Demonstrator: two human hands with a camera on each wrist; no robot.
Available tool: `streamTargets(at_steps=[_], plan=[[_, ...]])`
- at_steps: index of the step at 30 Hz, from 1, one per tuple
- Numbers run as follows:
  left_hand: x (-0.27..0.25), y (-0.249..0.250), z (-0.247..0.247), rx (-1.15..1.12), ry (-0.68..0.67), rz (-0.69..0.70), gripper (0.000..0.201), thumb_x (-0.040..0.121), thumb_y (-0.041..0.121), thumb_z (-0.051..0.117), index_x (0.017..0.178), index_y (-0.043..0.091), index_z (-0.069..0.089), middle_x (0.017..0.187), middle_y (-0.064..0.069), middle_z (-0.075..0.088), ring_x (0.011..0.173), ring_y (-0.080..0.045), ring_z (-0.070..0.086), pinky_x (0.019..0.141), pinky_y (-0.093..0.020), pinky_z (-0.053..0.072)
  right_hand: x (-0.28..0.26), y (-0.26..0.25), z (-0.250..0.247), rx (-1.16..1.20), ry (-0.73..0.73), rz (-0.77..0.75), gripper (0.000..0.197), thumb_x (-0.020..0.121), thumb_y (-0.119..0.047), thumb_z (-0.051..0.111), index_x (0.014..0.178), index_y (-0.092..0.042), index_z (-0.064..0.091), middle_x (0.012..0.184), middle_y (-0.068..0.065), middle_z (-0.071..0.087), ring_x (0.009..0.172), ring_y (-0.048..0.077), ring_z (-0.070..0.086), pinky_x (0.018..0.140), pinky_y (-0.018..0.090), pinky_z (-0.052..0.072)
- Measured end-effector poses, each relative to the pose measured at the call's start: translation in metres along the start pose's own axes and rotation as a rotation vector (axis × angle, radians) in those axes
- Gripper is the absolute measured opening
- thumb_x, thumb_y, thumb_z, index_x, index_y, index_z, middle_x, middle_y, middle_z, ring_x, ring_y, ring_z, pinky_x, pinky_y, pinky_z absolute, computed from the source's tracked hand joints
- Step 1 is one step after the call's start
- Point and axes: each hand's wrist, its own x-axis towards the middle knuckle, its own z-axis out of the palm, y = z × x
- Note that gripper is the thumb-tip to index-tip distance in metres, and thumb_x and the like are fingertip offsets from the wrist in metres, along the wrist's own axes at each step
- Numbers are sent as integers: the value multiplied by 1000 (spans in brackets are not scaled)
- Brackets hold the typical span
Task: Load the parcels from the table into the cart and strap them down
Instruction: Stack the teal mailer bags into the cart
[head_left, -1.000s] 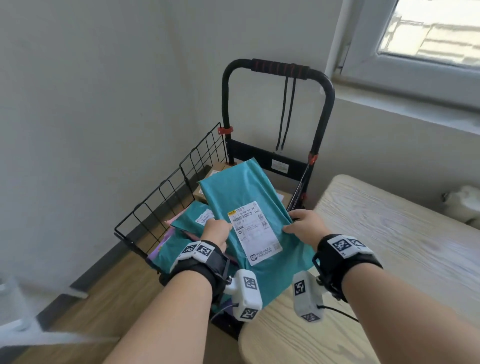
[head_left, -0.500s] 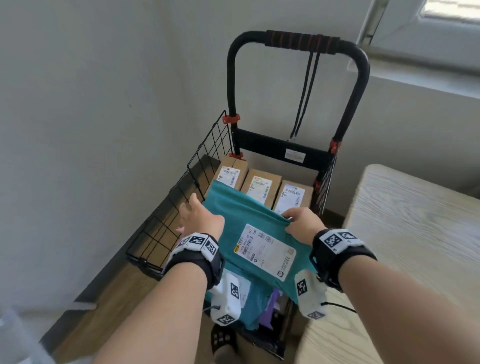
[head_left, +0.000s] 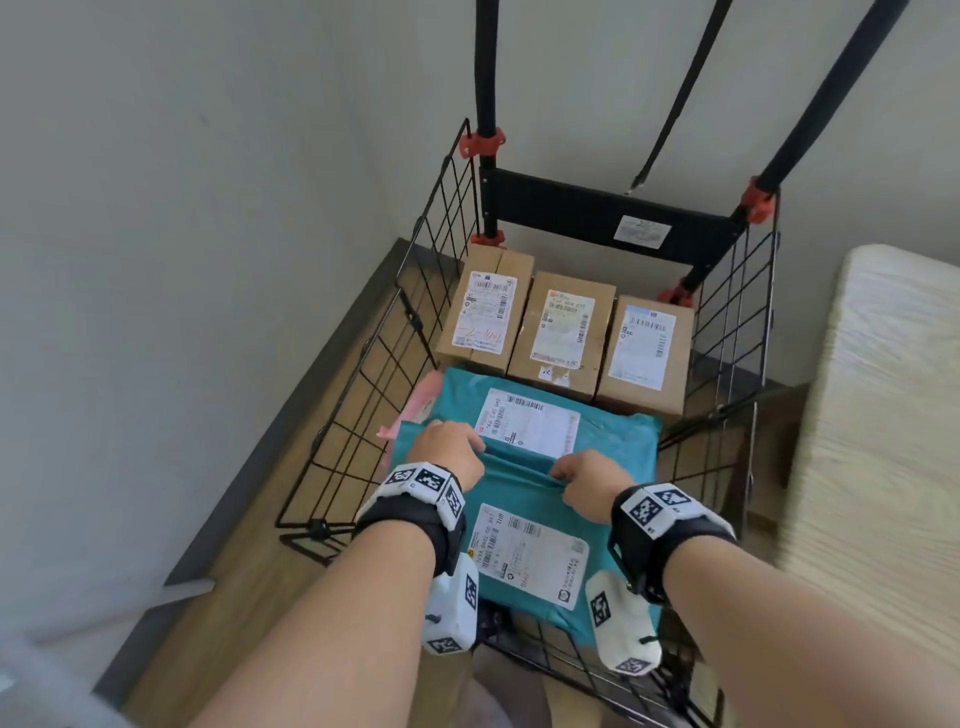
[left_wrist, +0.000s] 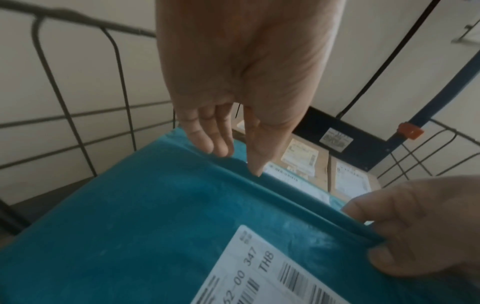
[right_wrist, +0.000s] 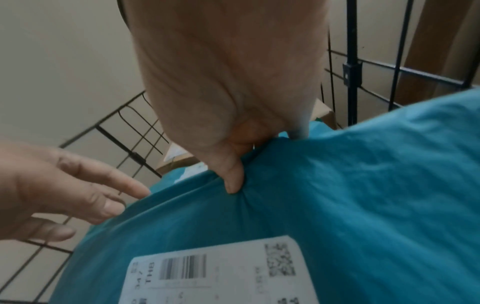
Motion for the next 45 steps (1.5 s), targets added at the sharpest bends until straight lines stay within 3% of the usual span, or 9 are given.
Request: streamTargets(at_steps=[6,8,12,16,25,34,37,43,45], plan=[[16,-6,21,87,-158,36,33,87,12,65,116,25,69,126,4,64,112,-19,61,94,-28,50,9,2,18,-91,25,39,41,85,0,49,115,-20,69,116,6,67,105,26,62,87,30,51],[19,-6,25,95,-183,38,36,87,11,62,120,25,67,127,4,63,113,-20,61,95,-29,49,8,1,19,-141,95,52,36,84,-2,51,109,-21,70,109,6,69,99,26,63,80,30,52],[21,-3,28,105,-191,65,45,88,10,60,132,24,58,134,2,58,118,-20,57,97,-29,47,7,-2,21,-288,266,5,30,83,-3,51,105,-18,65,106,5,62,104,26,55,74,31,46],[21,-1,25,98,-205,55,44,89,10,59,132,22,58,135,0,57,120,-22,56,100,-30,46,7,-4,24,-274,205,22,24,82,-5,47,91,-20,63,94,4,65,85,26,61,64,30,45],[7,32,-4,163,-181,119,31,91,11,58,121,14,66,126,-5,63,112,-24,61,90,-28,49,-13,-6,-16,-201,277,15,26,89,-11,45,100,-16,67,100,6,67,90,28,64,74,33,53],[-20,103,-29,314,-144,311,29,92,14,56,119,8,65,122,-9,64,108,-26,62,82,-29,46,-63,7,-64,-210,418,62,24,91,-15,45,99,-16,67,97,6,68,80,27,59,70,30,49],[-36,137,-31,375,-142,393,14,93,13,56,104,8,64,108,-10,62,94,-24,57,78,-28,44,-88,20,-83,-193,481,106,26,90,-13,43,100,-14,67,96,7,67,78,26,58,68,30,49],[-85,207,-12,438,-86,564,28,93,14,55,118,7,66,121,-10,65,110,-27,61,88,-31,49,-144,73,-109,-125,571,158,18,89,-13,43,81,-15,59,88,9,64,76,28,56,67,30,46],[-101,228,-1,454,-80,604,28,93,15,55,118,10,66,120,-9,66,110,-27,62,88,-32,50,-162,96,-111,-108,589,177,19,91,-16,44,85,-14,61,85,7,61,75,27,54,67,30,44]])
